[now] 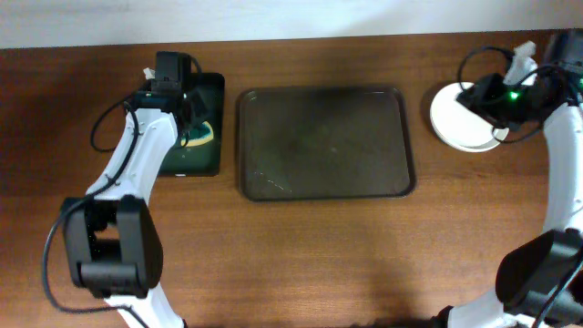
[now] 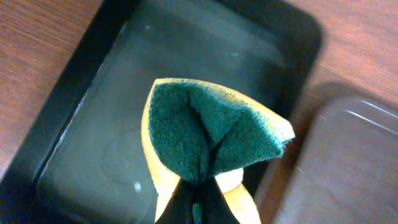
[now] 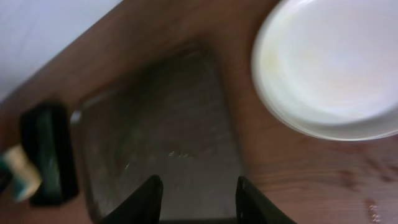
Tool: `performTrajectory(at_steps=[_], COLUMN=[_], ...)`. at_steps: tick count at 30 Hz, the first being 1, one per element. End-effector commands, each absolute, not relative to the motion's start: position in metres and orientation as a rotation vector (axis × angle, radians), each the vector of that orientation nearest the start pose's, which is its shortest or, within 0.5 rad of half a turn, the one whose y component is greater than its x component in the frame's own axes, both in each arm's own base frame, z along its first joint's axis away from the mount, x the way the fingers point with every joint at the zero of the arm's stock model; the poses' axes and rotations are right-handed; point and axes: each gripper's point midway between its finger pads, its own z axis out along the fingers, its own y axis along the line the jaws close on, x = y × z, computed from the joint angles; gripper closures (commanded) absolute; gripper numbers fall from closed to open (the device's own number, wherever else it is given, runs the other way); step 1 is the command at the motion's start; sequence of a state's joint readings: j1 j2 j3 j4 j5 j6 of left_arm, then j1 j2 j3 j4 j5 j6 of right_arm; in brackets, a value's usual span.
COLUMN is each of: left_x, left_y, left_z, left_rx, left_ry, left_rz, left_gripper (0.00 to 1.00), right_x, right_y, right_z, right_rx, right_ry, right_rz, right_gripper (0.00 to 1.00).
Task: Clean dirty plates on tray and stack at the side
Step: 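Lift the cream plate with the right gripper and stack it on the pink plate, then release the cream plate and pull the right gripper back toward the front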
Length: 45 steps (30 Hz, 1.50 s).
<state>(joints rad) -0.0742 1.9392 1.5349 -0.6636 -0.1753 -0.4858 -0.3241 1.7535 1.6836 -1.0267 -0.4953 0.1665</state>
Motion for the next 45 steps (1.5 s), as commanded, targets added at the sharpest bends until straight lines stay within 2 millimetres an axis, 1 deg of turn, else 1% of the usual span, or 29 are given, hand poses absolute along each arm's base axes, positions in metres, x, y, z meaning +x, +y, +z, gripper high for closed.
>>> performTrajectory(at_steps=[1, 3, 6, 8, 10, 13, 15, 16, 17, 19, 20, 22, 23, 24, 26, 29, 30, 31, 32, 33, 35, 36, 37, 38, 39, 41, 43, 45], left_x=[0.492, 0.497, 0.502, 0.504, 0.508, 0.511, 0.510, 0.509, 0.509, 0.509, 0.509, 0.509, 0.510, 0.510, 0.510, 0.506, 0.504, 0.499, 0.490, 0.483, 0.469, 0.463, 0.454, 0.439, 0.429, 0.411, 0.388, 0.373], left_y=[0.009, 0.010, 0.010, 0.010, 0.010, 0.009, 0.009, 0.009, 0.009, 0.009, 0.009, 0.010, 0.010, 0.010, 0.008, -0.001, -0.004, -0.008, -0.014, -0.018, -0.023, -0.025, -0.028, -0.031, -0.033, -0.035, -0.036, -0.035], left_z=[0.073, 0.067, 0.068, 0.069, 0.065, 0.044, 0.032, 0.028, 0.027, 0.027, 0.027, 0.028, 0.030, 0.034, 0.058, 0.094, 0.108, 0.127, 0.159, 0.177, 0.208, 0.217, 0.229, 0.242, 0.248, 0.253, 0.249, 0.241], left_rx=[-0.618, -0.618, -0.616, -0.616, -0.615, -0.617, -0.619, -0.620, -0.620, -0.620, -0.620, -0.599, -0.585, -0.580, -0.574, -0.550, -0.541, -0.528, -0.507, -0.494, -0.474, -0.467, -0.456, -0.443, -0.434, -0.423, -0.414, -0.415], left_ry=[2.565, 2.556, 2.537, 2.530, 2.520, 2.541, 2.564, 2.572, 2.574, 2.573, 2.572, 2.575, 2.573, 2.567, 2.536, 2.500, 2.485, 2.463, 2.425, 2.404, 2.369, 2.360, 2.351, 2.354, 2.363, 2.392, 2.462, 2.528], left_rz=[0.075, 0.072, 0.065, 0.063, 0.060, 0.066, 0.076, 0.079, 0.080, 0.080, 0.080, 0.089, 0.090, 0.088, 0.064, 0.006, -0.009, -0.021, -0.042, -0.054, -0.074, -0.080, -0.088, -0.093, -0.094, -0.089, -0.068, -0.042], left_gripper=[1.00, 0.98, 0.94, 0.94, 0.95, 0.94, 0.94, 0.91, 0.85, 0.60, 0.42, 0.24, 0.18, 0.18, 0.09, 0.04, 0.03, 0.02, 0.02, 0.02, 0.00, 0.00, 0.00, 0.00, 0.00, 0.01, 0.01, 0.01], right_x=[0.421, 0.420, 0.417, 0.414, 0.409, 0.395, 0.386, 0.380, 0.374, 0.363, 0.357, 0.346, 0.340, 0.336, 0.322, 0.309, 0.305, 0.300, 0.291, 0.286, 0.277, 0.272, 0.266, 0.259, 0.254, 0.242, 0.228, 0.216], right_y=[-0.015, 0.004, 0.024, 0.033, 0.045, 0.062, 0.064, 0.065, 0.066, 0.067, 0.066, 0.066, 0.066, 0.065, 0.059, 0.057, 0.057, 0.057, 0.056, 0.056, 0.054, 0.051, 0.047, 0.044, 0.042, 0.041, 0.042, 0.041], right_z=[0.230, 0.234, 0.239, 0.244, 0.252, 0.272, 0.284, 0.294, 0.303, 0.321, 0.330, 0.345, 0.352, 0.358, 0.367, 0.372, 0.373, 0.375, 0.376, 0.377, 0.376, 0.376, 0.374, 0.372, 0.370, 0.365, 0.356, 0.343], right_rx=[0.293, 0.229, 0.156, 0.123, 0.081, 0.013, -0.006, -0.015, -0.025, -0.040, -0.045, -0.054, -0.058, -0.059, -0.045, -0.041, -0.041, -0.042, -0.043, -0.058, -0.060, -0.051, -0.047, -0.062, -0.070, -0.075, -0.102, -0.104], right_ry=[2.538, 2.543, 2.553, 2.548, 2.536, 2.504, 2.481, 2.461, 2.437, 2.387, 2.363, 2.320, 2.298, 2.283, 2.262, 2.256, 2.255, 2.254, 2.254, 2.256, 2.265, 2.272, 2.281, 2.292, 2.304, 2.323, 2.329, 2.329], right_rz=[0.630, 0.625, 0.563, 0.556, 0.557, 0.542, 0.498, 0.472, 0.466, 0.463, 0.461, 0.457, 0.454, 0.447, 0.408, 0.396, 0.396, 0.396, 0.395, 0.389, 0.370, 0.353, 0.324, 0.297, 0.279, 0.268, 0.267, 0.266], right_gripper=[0.60, 0.57, 0.55, 0.54, 0.54, 0.53, 0.53, 0.52, 0.52, 0.51, 0.50, 0.47, 0.45, 0.43, 0.42, 0.42, 0.42, 0.42, 0.42, 0.42, 0.42, 0.42, 0.42, 0.42, 0.42, 0.42, 0.42, 0.40])
